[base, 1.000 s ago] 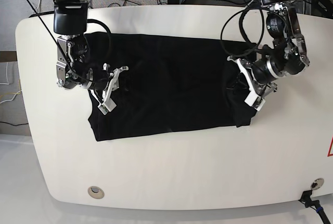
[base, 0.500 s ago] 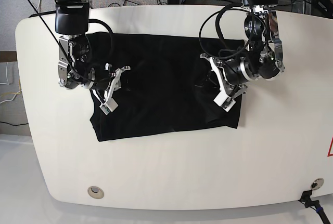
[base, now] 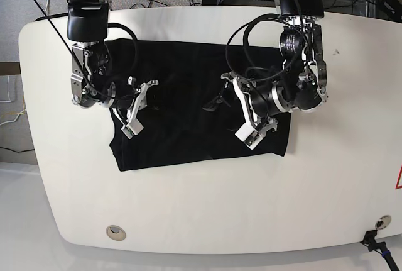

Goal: Fold the T-shirt properly
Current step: 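Fold the shirt end near the left gripper inward with the left gripper, then grasp the shirt end near the right gripper with the right gripper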

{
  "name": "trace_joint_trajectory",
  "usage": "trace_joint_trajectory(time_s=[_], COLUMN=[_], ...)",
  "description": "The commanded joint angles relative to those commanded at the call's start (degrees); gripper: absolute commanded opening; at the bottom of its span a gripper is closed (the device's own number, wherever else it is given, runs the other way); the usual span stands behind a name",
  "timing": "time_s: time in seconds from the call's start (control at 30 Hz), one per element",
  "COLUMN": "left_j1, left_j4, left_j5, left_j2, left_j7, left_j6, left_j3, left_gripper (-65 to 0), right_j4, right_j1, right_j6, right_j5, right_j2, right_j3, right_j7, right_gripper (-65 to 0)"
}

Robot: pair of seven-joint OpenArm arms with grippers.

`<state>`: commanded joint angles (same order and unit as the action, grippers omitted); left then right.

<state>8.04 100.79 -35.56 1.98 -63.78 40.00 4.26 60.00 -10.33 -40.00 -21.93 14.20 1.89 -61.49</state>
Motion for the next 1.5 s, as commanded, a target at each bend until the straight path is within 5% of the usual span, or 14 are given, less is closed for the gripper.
trace_joint_trajectory(time_s=[0.2,0.33,0.5,0.6,0.8,1.03,1.27,1.5], left_j1=[-2.64,-5.27,-5.63,-5.45,-5.36,-5.36,-5.36,-5.54], left_j4=[-1.32,-6.51,-14.42,-17.32,-17.41,-17.32,-17.32,-17.32], left_j5=[7.21,9.05,9.05,9.05,8.97,8.88,8.88,8.88], left_j2=[11.34,13.98,13.98,13.80,13.89,13.19,13.10,13.10], left_j7=[7.03,11.34,15.03,15.30,17.93,17.93,17.93,17.93], left_j6=[0.00,0.00,0.00,0.00,0.00,0.00,0.00,0.00], left_j3=[1.41,1.49,1.41,0.88,-2.99,-3.16,-3.16,-3.16], left_gripper=[-22.3,-22.3,-22.3,-22.3,-22.3,-22.3,-22.3,-22.3], right_j4=[1.14,5.89,12.57,16.88,18.55,17.32,0.00,-6.77], right_j1=[-2.02,-2.81,-3.52,-3.16,-3.52,-5.01,-7.38,-6.77], right_j6=[0.00,0.00,0.00,0.00,0.00,0.00,0.00,0.00], right_j5=[-2.73,-6.86,-8.70,-12.13,-16.62,-16.35,-12.92,-12.92], right_j2=[0.09,0.62,0.26,0.18,0.70,7.38,14.15,14.77], right_j3=[2.99,5.80,6.68,8.97,18.11,24.88,26.64,26.64], right_j7=[-0.09,-0.70,-4.40,-4.57,-4.66,-3.60,6.33,11.34], right_gripper=[-65.0,-65.0,-37.2,-27.3,-26.8,-26.7,-26.7,-26.7])
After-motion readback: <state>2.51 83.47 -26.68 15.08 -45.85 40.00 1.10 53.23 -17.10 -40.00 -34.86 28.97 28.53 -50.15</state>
